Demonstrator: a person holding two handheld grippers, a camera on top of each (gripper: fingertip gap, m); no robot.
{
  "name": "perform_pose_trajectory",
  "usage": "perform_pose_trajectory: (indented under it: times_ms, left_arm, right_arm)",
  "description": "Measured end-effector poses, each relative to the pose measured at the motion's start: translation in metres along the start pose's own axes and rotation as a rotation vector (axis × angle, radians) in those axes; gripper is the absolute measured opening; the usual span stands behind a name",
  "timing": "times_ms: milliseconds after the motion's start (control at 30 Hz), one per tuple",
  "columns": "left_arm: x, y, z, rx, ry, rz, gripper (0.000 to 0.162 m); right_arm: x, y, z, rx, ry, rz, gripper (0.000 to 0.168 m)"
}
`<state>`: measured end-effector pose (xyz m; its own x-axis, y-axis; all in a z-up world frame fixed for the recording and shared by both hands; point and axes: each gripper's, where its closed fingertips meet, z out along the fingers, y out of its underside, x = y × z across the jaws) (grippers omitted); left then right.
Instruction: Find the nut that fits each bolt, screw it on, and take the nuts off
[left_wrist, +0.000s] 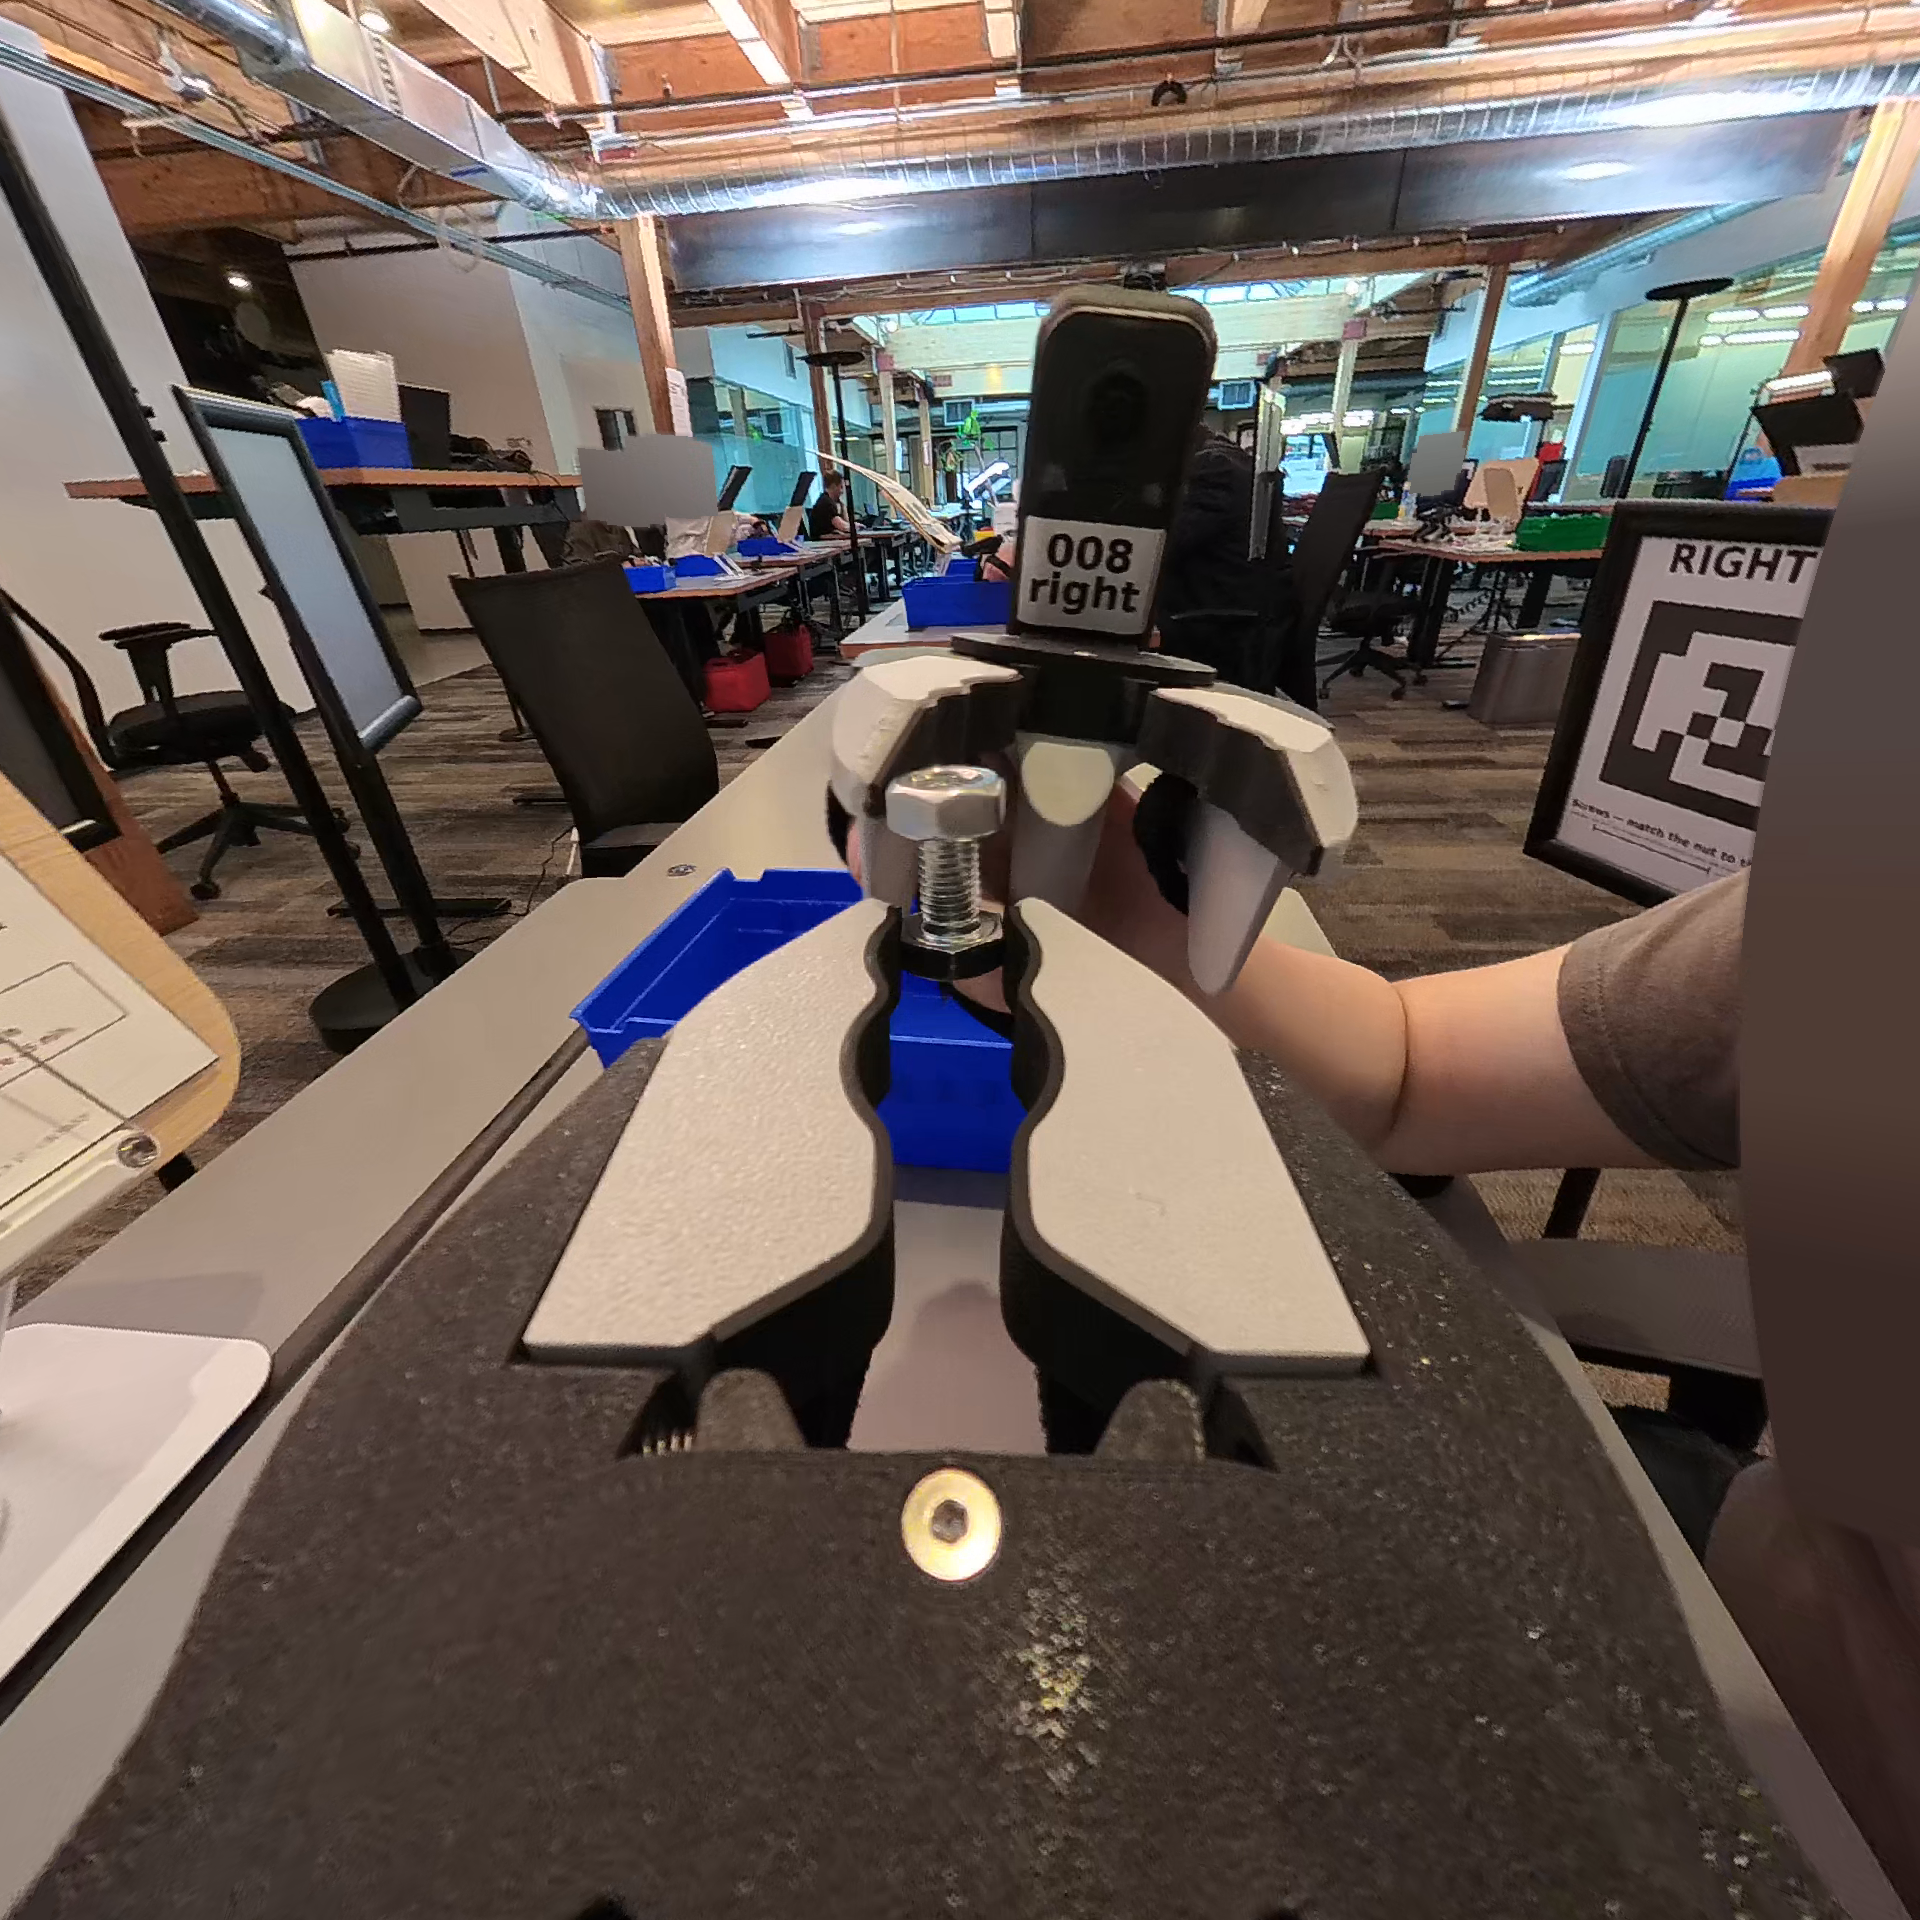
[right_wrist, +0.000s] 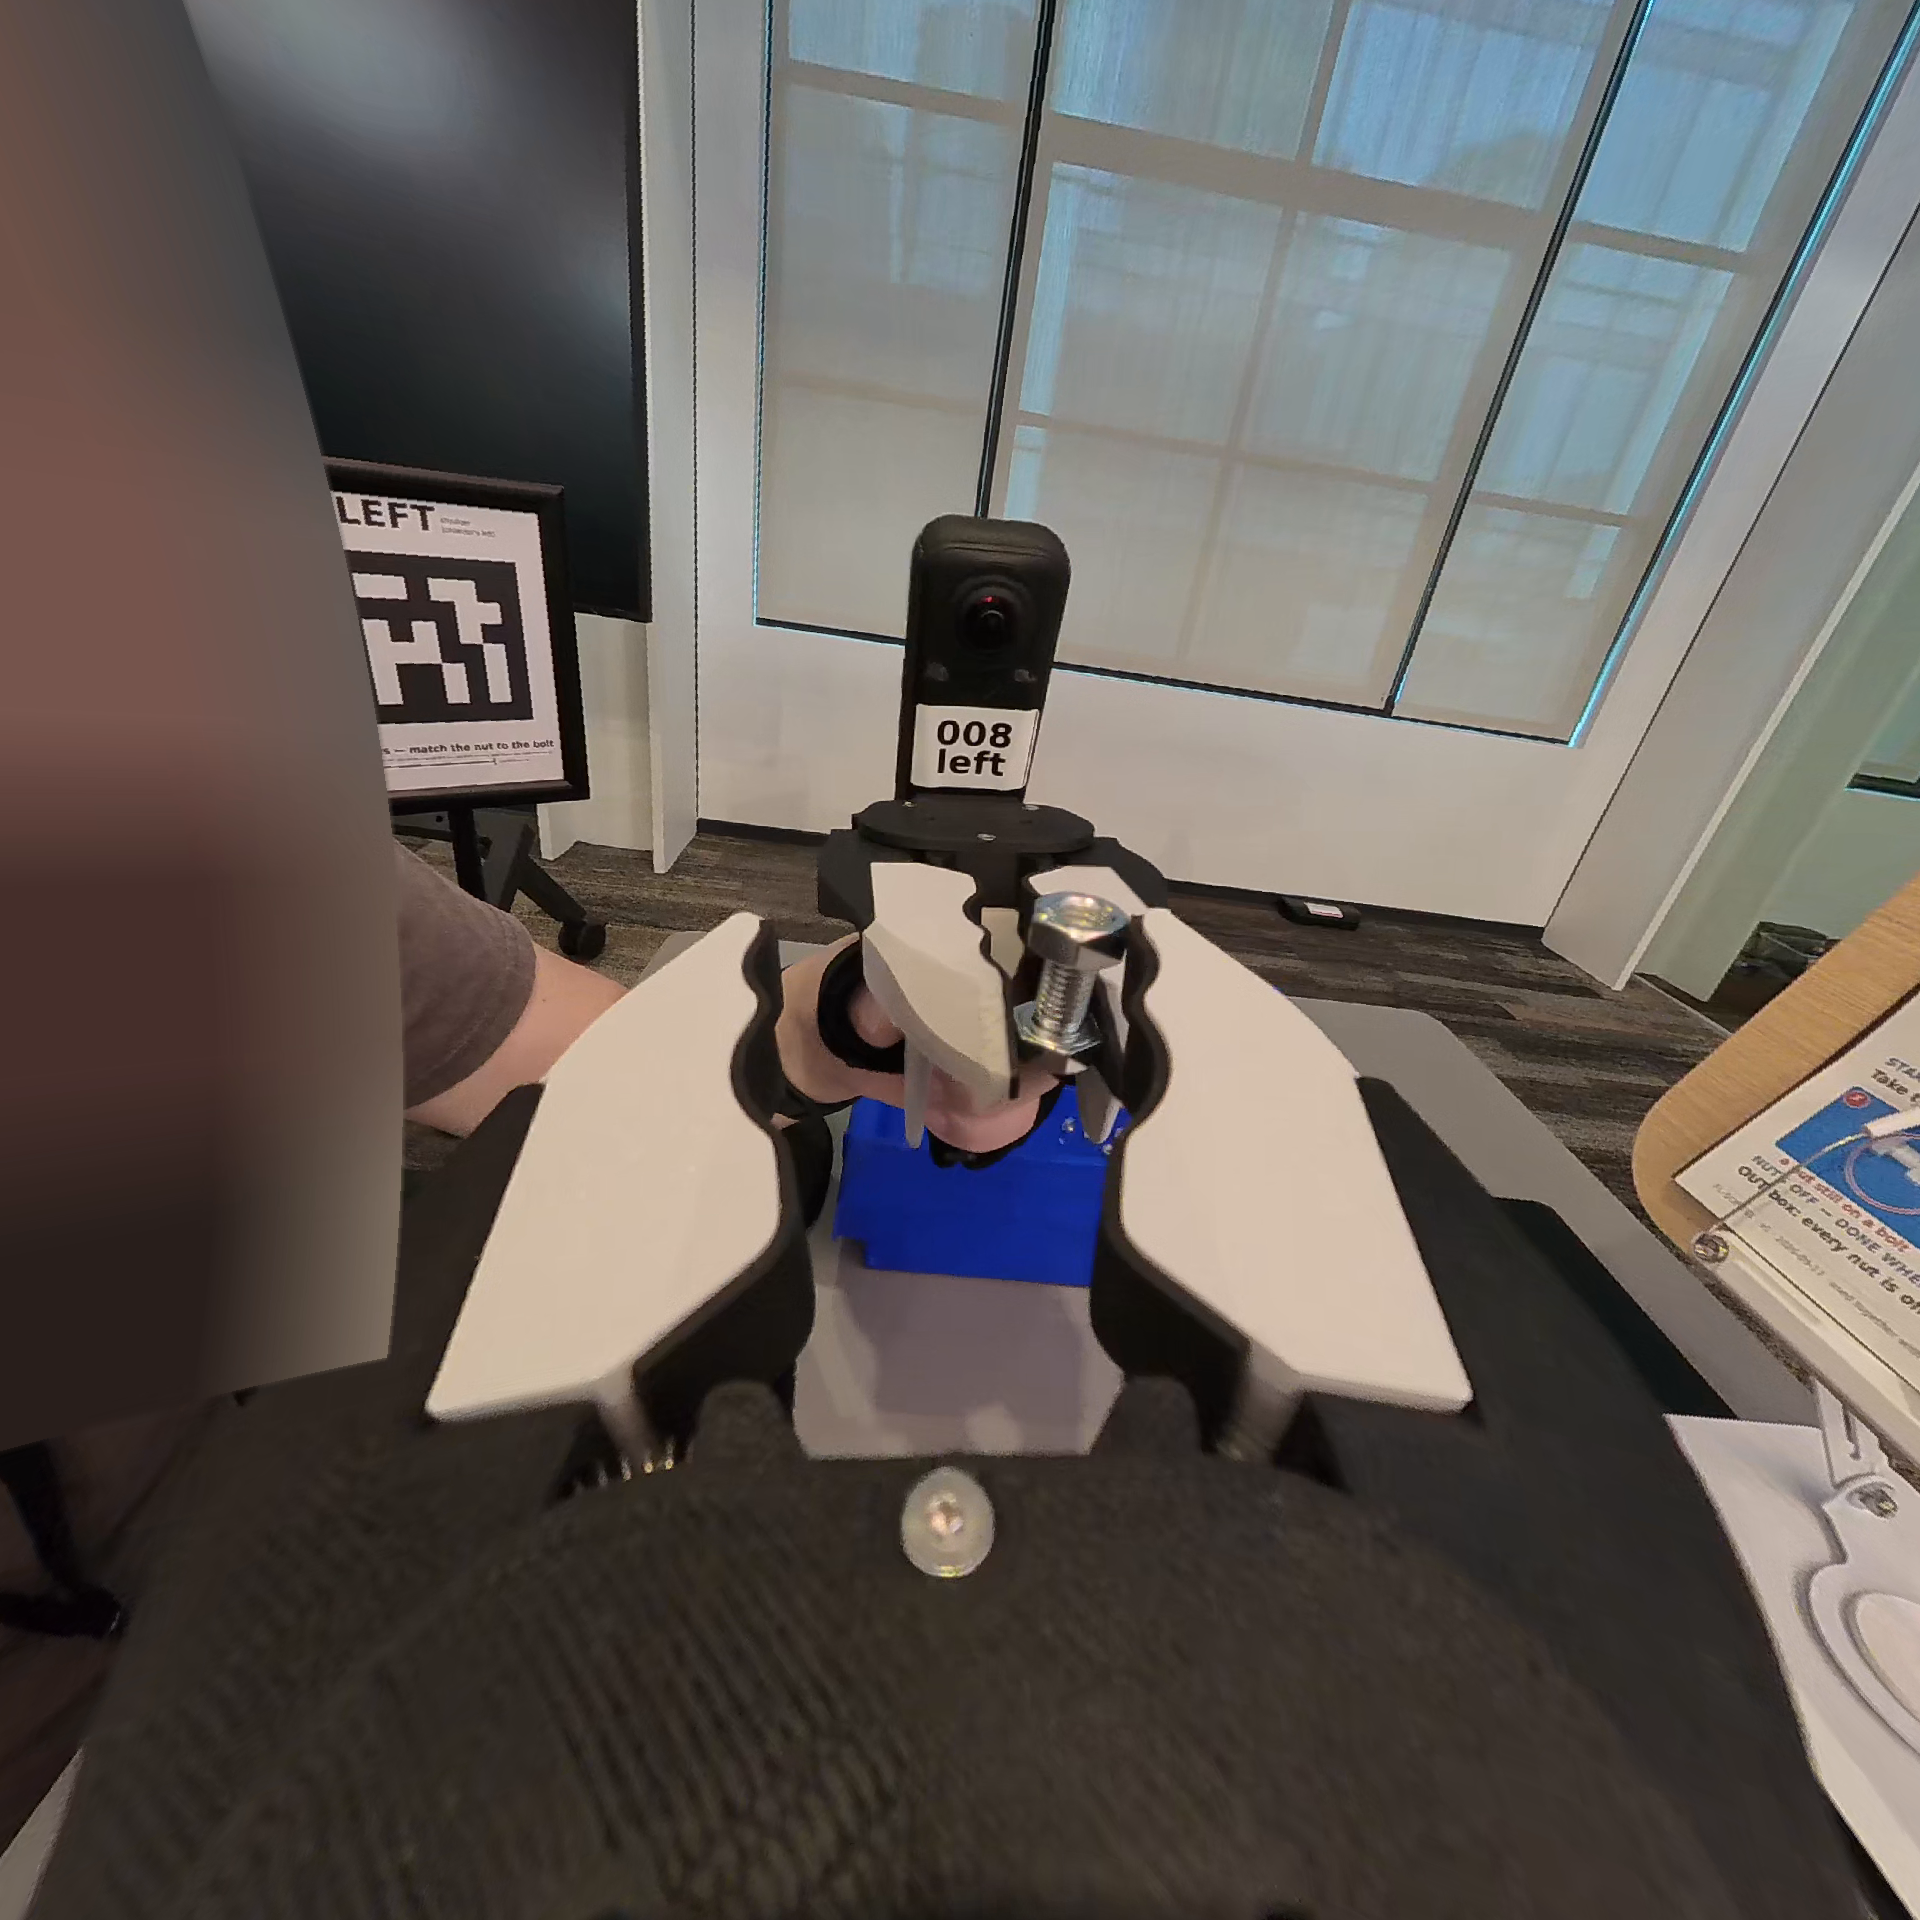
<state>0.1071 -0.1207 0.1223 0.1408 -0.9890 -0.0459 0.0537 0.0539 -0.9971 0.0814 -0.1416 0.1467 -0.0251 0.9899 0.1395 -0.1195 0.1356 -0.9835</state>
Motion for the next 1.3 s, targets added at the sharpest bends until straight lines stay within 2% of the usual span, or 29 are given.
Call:
perform_pose_trajectory:
  times_ms: [300, 467, 633, 1000, 1300]
  left_arm:
    - [-0.010, -0.006, -0.008, 0.023, -0.037, -0.012, 0.018]
    - [-0.003, -0.005, -0.005, 0.019, -0.001, -0.010, 0.018]
    - [0.006, 0.000, 0.002, -0.001, 0.025, 0.007, 0.018]
    - [-0.008, -0.006, -0.007, 0.017, -0.034, -0.003, 0.018]
    - [0.003, -0.001, 0.001, 0.003, 0.016, -0.002, 0.018]
  right_arm:
    - [-0.001, -0.002, -0.004, -0.017, -0.003, -0.013, 0.061]
    - [0.007, -0.005, -0.007, 0.010, 0.046, -0.014, 0.061]
    - [0.001, 0.000, 0.000, 0.016, -0.009, 0.029, 0.063]
    - [0.000, -0.003, -0.003, 0.013, 0.000, -0.002, 0.060]
    - [0.005, -0.003, -0.003, 0.028, 0.017, 0.022, 0.062]
